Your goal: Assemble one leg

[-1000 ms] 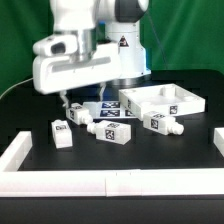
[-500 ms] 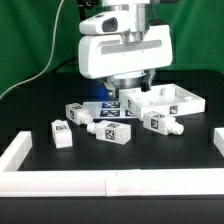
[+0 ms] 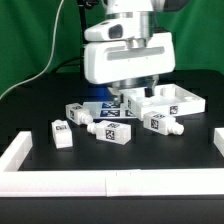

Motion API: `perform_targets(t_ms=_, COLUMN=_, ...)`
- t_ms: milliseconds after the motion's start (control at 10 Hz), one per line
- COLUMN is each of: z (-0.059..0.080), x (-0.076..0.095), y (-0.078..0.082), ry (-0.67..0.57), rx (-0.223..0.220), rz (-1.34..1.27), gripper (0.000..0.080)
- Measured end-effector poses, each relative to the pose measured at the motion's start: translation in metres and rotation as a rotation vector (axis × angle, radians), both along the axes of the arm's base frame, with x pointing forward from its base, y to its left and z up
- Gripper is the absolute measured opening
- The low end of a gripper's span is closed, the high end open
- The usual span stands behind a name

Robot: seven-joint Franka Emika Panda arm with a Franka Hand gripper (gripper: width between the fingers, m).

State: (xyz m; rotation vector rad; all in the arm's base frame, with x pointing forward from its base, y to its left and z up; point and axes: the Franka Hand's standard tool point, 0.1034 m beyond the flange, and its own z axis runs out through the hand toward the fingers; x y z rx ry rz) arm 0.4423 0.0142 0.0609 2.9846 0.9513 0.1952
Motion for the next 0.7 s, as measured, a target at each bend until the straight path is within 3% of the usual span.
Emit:
perform_targets(t_ms=200, z=-0.010, x=0.011, y=0.034, ry=-0.008, rx=0.015, rz=-0.002, gripper=0.0648)
perform_targets(t_ms=300, z=-0.018, x=0.009, y=0.039, ry=-0.018, rx=0.015, rz=0.003, gripper=0.0648)
perform_targets(t_ms=500, z=-0.036, x=0.003, y=0.042, ry=-0.023, rx=0.015, rz=0.007, gripper=0.0648)
perform_targets(t_ms=700, z=-0.048, x=-0.001, y=0.029, ry=-0.015, rx=0.008, rz=0.021, gripper=0.0648)
